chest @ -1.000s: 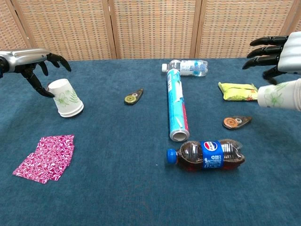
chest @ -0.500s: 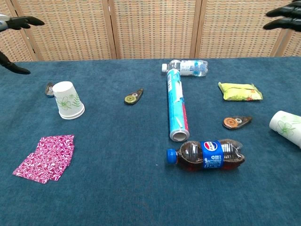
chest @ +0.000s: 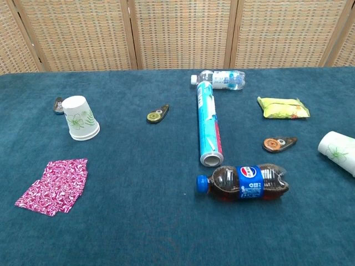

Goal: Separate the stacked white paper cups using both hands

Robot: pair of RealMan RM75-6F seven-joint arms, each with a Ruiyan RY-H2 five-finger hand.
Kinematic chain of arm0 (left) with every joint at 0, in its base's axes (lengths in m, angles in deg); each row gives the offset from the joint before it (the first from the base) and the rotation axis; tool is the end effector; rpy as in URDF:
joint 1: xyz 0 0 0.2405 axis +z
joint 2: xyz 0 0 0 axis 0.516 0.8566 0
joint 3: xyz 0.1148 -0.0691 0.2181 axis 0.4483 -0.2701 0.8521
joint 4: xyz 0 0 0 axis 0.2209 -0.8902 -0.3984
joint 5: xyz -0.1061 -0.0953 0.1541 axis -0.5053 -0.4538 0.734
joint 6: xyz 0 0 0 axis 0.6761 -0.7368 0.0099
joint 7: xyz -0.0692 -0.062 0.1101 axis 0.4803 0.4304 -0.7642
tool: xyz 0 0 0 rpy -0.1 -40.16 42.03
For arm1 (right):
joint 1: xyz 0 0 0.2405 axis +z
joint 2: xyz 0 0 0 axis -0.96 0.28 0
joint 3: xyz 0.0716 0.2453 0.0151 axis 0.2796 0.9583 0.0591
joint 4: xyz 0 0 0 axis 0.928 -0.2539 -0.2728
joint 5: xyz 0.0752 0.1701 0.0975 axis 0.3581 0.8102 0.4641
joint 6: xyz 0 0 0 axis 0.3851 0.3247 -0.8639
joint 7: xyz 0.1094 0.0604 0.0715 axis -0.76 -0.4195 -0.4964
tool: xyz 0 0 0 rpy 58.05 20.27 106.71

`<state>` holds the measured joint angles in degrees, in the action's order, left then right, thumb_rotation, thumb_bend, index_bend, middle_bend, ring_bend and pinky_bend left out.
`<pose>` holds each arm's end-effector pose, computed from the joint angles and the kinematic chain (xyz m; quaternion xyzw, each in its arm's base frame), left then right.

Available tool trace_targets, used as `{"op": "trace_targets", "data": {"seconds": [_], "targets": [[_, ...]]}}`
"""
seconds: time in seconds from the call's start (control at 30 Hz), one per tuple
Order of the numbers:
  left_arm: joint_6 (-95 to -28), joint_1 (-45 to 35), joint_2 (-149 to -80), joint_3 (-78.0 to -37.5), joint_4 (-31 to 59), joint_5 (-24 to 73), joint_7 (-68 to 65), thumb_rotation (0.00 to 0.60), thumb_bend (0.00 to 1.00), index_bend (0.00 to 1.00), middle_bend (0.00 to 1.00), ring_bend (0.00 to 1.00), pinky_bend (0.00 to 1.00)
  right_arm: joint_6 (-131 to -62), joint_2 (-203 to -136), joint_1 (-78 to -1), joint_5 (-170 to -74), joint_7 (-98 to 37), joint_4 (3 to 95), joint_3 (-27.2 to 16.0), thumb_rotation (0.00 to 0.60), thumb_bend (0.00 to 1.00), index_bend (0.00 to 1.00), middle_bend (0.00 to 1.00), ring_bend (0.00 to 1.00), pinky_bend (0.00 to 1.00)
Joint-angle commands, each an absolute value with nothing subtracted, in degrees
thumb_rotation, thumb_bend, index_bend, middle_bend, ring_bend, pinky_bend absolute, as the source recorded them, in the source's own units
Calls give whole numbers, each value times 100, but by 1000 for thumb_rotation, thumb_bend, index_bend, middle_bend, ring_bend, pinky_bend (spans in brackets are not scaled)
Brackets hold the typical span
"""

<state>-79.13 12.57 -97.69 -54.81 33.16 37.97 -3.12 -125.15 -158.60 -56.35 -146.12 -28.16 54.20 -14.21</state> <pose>-0.2820 0.2611 0.1570 -0.5850 -0.3673 -0.4201 0.5886 -0.2858 -0.2460 0.1486 0.6240 -0.2534 0.4594 0.5791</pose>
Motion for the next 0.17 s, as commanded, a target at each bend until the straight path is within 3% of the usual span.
{"op": "trace_targets", "data": {"seconds": [0.03, 0.17], "targets": [[-8112, 1453, -9711, -5352, 3524, 3852, -622, 600, 161, 0, 0, 0, 0, -12699, -15849, -5838, -14528, -2716, 5657, -1328, 600, 0, 0, 0, 0, 0], [-8177, 1540, -9709, -5340, 3609, 3909, -751, 600, 162, 0, 0, 0, 0, -12775, -15842, -5949, -14565, -2695, 5719, -1289, 600, 0, 0, 0, 0, 0]]}}
